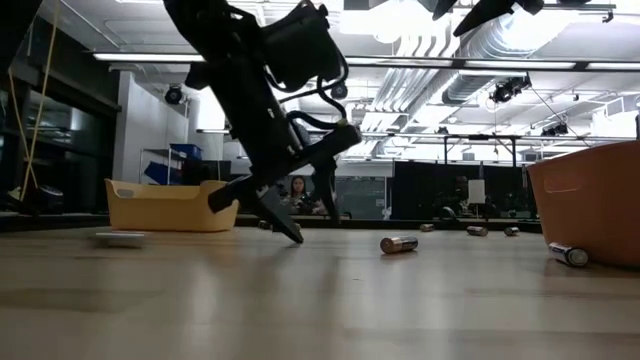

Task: Sort batteries
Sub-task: Put the silver battery into the orange bin

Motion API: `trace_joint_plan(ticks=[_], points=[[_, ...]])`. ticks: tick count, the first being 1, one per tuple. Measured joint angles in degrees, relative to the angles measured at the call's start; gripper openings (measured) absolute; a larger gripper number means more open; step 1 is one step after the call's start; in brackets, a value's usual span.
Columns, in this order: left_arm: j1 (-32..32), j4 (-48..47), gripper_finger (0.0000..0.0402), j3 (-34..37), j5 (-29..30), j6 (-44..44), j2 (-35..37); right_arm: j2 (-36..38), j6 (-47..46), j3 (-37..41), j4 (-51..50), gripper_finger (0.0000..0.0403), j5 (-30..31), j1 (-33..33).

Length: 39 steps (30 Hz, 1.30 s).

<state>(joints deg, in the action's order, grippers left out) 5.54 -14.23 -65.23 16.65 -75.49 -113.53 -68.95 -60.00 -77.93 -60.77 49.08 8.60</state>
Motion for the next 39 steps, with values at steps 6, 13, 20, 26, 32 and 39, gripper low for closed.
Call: trace_joint_plan(ticks=[6, 13, 20, 26, 32, 39], points=[[-0.07, -12.19, 0.0231, 0.55, 2.56, 11.8, 7.96, 0.0, 0.03, 0.0, -0.92, 0.0213, 0.02, 0.0], [5.5, -22.82, 0.0231, 5.07, 10.79, 16.22, 19.8, -0.04, 0.03, 0.0, -1.37, 0.0213, 0.18, 0.0], [12.47, -22.24, 0.0231, 15.09, 8.53, 7.57, 24.71, -0.13, 0.03, 0.0, -1.6, 0.0213, 0.24, 0.0], [19.99, -16.95, 0.0228, 15.71, -3.58, 26.23, 23.36, -0.78, 0.97, 0.0, -1.7, 0.0213, -2.44, 0.0], [31.98, -16.22, 0.0227, 10.27, -10.28, 39.92, 23.38, -2.74, 3.4, 0.0, -1.9, 0.0213, -5.81, 0.0], [41.33, -14.4, 0.0227, 4.08, -6.73, 40.8, 21.13, -5.62, 3.28, 0.0, -1.47, 0.0213, -12.49, 0.63]])
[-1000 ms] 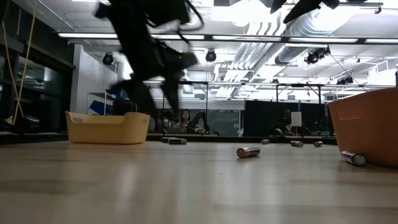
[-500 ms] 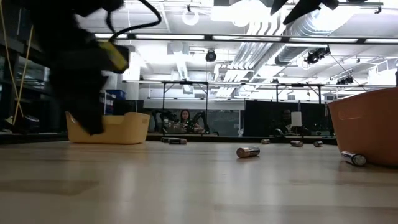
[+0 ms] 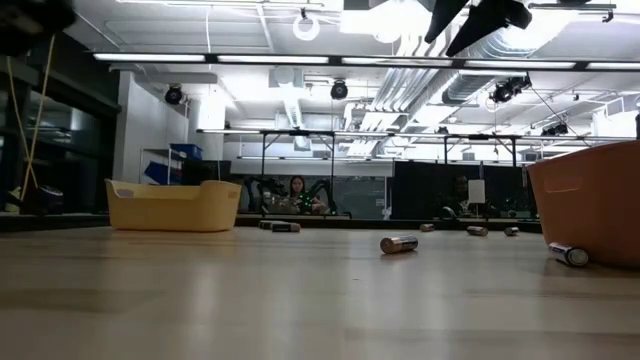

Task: Sort batteries
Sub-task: Put the silver battery into the orange bin

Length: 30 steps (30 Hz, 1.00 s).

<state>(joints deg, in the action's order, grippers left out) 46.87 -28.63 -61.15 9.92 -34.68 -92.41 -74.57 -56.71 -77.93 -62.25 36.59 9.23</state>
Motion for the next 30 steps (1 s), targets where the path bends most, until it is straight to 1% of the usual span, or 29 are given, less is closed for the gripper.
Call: trace_joint_plan(ticks=[5, 8, 11, 15, 18, 21, 25, 30], points=[[2.01, -2.11, 0.0227, -4.38, 1.02, -4.86, -8.17, -1.14, -1.52, 0.0, 0.08, 0.0213, -1.01, 1.66], [2.85, -5.81, 0.0227, -10.17, 0.89, -10.39, -13.85, -1.15, -1.84, 0.0, -0.05, 0.0213, -2.13, 2.14], [3.92, -8.2, 0.0227, -15.62, 2.37, -12.37, -18.36, -1.15, -3.98, 0.0, -0.53, 0.0213, -2.61, 2.14], [5.09, -7.82, 0.0227, -20.17, 3.3, -14.38, -22.07, -1.15, -4.45, 0.0, -0.93, 0.0213, -2.59, 2.14], [5.67, -7.48, 0.0227, -20.78, 3.07, -17.33, -24.16, -1.15, -3.46, 0.0, -1.22, 0.0213, -2.59, 2.14], [5.86, -9.32, 0.0227, -20.76, 2.72, -20.49, -25.99, -1.15, -3.38, 0.0, -1.61, 0.0213, -2.59, 2.14], [5.53, -8.34, 0.0227, -20.87, 2.72, -20.71, -27.59, -1.13, -3.39, 0.0, -1.62, 0.0213, -2.55, 2.14], [5.21, -8.53, 0.0227, -20.95, 4.69, -20.76, -28.24, -1.13, -3.23, 0.0, -1.81, 0.0213, -2.21, 2.14]])
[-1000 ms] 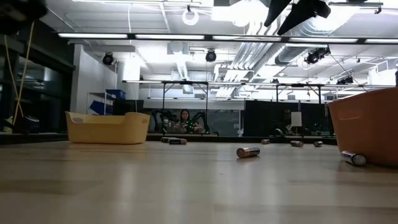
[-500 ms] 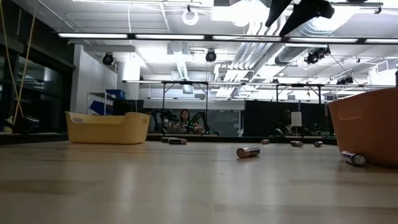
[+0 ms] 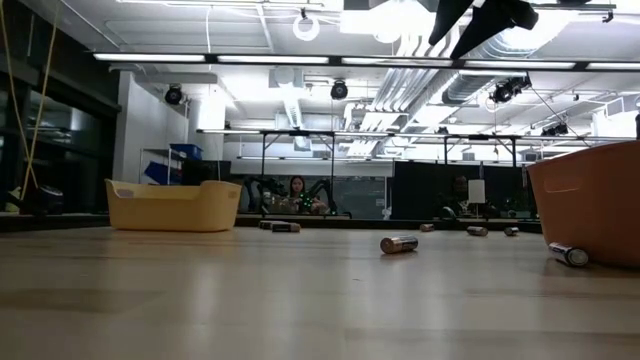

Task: Sort batteries
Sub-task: Put the silver battery into the orange bin

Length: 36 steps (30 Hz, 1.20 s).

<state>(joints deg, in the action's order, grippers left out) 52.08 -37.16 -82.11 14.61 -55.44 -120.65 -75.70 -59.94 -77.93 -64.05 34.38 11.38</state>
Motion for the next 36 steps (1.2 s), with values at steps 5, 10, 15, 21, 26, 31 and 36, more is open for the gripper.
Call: trace_joint_plan(ticks=[5, 10, 15, 21, 26, 31, 36], points=[[-0.53, 0.01, 0.0227, 0.02, 1.01, 6.35, -0.14, 0.0, 0.43, 0.0, -0.01, 0.0213, 0.1, 0.0], [-0.71, 0.69, 0.0227, 0.04, 2.2, 17.2, -0.19, 0.0, 0.9, 0.0, -0.02, 0.0213, 0.11, 0.0], [-0.86, 3.15, 0.0227, 0.22, 1.53, 28.09, -0.21, 0.0, 1.07, 0.0, -0.03, 0.0213, 0.12, 0.0], [-2.44, 5.11, 0.0182, 1.0, -3.31, 34.84, -0.16, 0.0, 1.05, 0.0, -0.06, 0.0213, 0.12, 0.0], [-3.44, 7.01, 0.0054, 3.38, -7.5, 34.48, -0.1, 0.0, 1.04, 0.0, -0.2, 0.0213, 0.1, 0.0], [-4.61, 5.86, 0.003, 3.54, -8.51, 30.7, 1.03, 0.02, 1.01, 0.0, -0.22, 0.0213, 0.03, 0.0], [-7.41, 0.51, 0.003, 4.3, -3.28, 32.06, 6.33, 2.03, 1.08, 0.0, -0.19, 0.0213, 0.47, 0.0]])
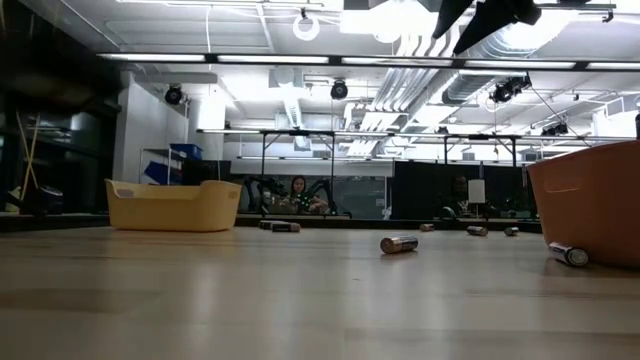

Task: Sort batteries
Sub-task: Put the silver battery into the orange bin

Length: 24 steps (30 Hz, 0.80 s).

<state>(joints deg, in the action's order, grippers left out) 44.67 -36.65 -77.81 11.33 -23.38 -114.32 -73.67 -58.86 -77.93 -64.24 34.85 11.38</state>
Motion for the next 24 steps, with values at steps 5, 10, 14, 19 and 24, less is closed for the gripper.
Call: trace_joint_plan(ticks=[5, 10, 14, 19, 24], points=[[-5.55, 0.11, 0.003, -0.63, 10.91, 8.03, 6.04, 3.58, -3.94, 0.0, 0.67, 0.0213, 3.72, 0.0], [-16.68, 11.25, 0.003, -0.57, 10.57, 16.87, 6.09, 7.12, -4.61, 0.0, 2.24, 0.0213, 6.88, -0.15], [-26.47, 27.83, 0.003, -0.56, 1.22, 19.0, 3.15, 9.22, -5.59, 0.0, 2.82, 0.0213, 7.54, -1.17], [-35.62, 42.3, 0.003, -4.46, -8.45, 16.9, -1.18, 10.36, -2.78, 0.0, 3.3, 0.0213, 8.13, -2.15], [-40.0, 41.62, 0.003, -11.46, -12.39, 17.97, -6.79, 10.67, 2.51, 0.0, 8.42, 0.0213, 9.9, -3.67]])
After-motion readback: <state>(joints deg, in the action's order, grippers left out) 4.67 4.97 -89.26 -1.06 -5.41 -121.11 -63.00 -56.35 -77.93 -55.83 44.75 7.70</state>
